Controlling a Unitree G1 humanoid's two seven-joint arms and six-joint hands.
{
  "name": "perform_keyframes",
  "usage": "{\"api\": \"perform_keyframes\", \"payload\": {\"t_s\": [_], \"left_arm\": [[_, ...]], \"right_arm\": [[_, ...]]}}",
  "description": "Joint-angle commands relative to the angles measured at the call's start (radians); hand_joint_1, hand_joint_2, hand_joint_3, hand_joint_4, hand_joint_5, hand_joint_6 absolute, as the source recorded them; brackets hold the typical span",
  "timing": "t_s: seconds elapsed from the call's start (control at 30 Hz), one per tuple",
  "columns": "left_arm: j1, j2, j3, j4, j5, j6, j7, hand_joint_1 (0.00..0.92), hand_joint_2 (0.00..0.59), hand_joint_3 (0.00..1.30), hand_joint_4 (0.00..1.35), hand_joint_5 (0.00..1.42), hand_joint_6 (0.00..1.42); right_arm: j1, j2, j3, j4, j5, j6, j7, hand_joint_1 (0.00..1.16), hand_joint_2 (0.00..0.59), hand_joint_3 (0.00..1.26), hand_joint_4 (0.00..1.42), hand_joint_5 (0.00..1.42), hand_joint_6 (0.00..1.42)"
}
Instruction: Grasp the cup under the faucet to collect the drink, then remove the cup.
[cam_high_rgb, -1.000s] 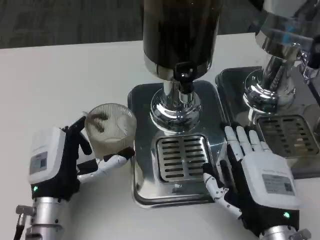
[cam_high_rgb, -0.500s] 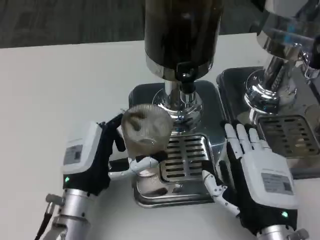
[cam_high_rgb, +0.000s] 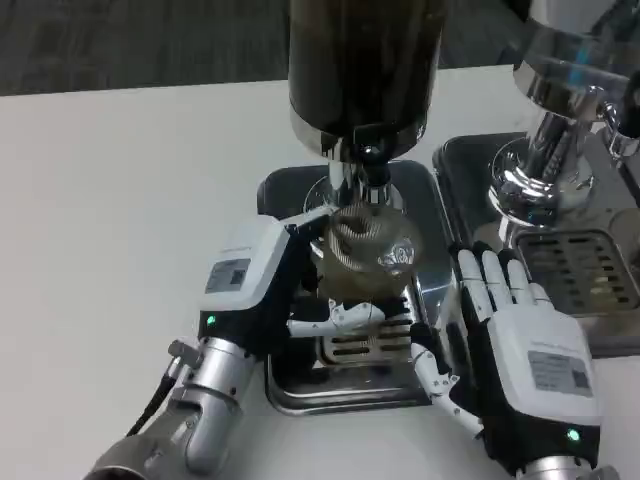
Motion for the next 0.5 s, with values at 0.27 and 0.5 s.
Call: {"api": "perform_keyframes", "payload": {"t_s": [0.27,0.5], "left_arm": [[0.012,0.005,-0.017,0.011,-0.013,0.001,-0.033,0.432,0.046,0.48,0.69,0.96,1.17],[0.040,0.026,0.003,0.000,-0.041,-0.035,-0.049,0.218,0.066,0.36,0.51,0.86,1.03]], "right_arm": [[0.010,0.007,-0.007,-0.012,0.000,0.001,-0.015,0.12,0.439,0.03,0.00,0.00,0.07],[0.004,0.000,-0.017,-0.004,0.014,-0.012,-0.010,0.12,0.439,0.03,0.00,0.00,0.07]]}}
